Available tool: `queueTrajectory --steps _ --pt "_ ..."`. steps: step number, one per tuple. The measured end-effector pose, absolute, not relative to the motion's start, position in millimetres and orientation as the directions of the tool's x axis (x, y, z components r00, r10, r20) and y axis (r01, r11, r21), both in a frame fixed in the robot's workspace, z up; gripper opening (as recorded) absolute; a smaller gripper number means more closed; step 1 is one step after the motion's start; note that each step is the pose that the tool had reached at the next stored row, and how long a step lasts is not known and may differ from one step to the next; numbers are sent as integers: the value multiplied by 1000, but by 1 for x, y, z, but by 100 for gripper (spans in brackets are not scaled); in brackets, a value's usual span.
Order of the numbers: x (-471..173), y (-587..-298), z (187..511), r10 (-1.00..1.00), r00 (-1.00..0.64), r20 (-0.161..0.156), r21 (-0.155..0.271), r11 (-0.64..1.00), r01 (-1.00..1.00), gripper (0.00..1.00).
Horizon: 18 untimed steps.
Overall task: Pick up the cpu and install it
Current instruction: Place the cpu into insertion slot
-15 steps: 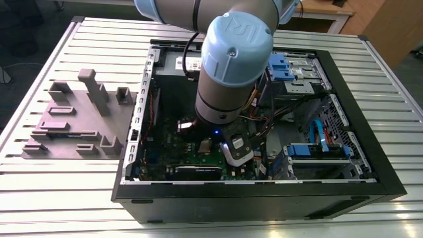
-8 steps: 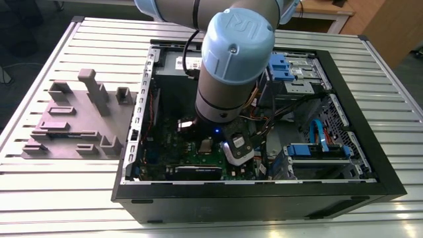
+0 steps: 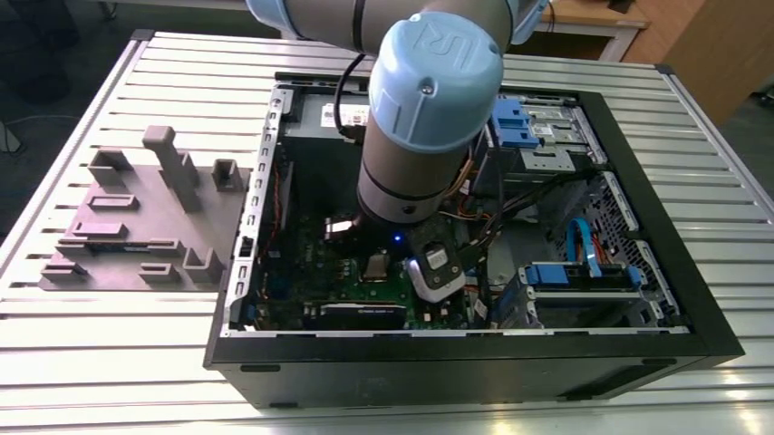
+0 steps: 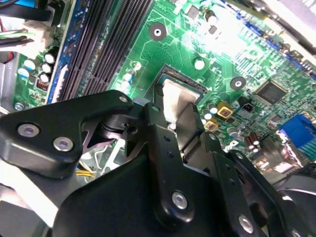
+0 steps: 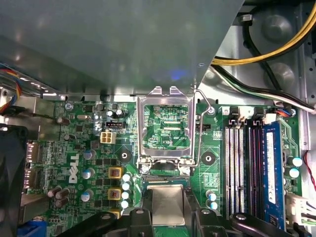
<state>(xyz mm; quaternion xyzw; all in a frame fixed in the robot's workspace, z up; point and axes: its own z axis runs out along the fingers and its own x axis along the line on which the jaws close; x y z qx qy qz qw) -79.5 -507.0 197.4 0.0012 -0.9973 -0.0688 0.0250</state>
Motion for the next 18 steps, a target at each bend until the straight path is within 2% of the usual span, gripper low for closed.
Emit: queueTrajectory --steps 18 --pt "-81 -508 194 11 -999 49 137 990 18 36"
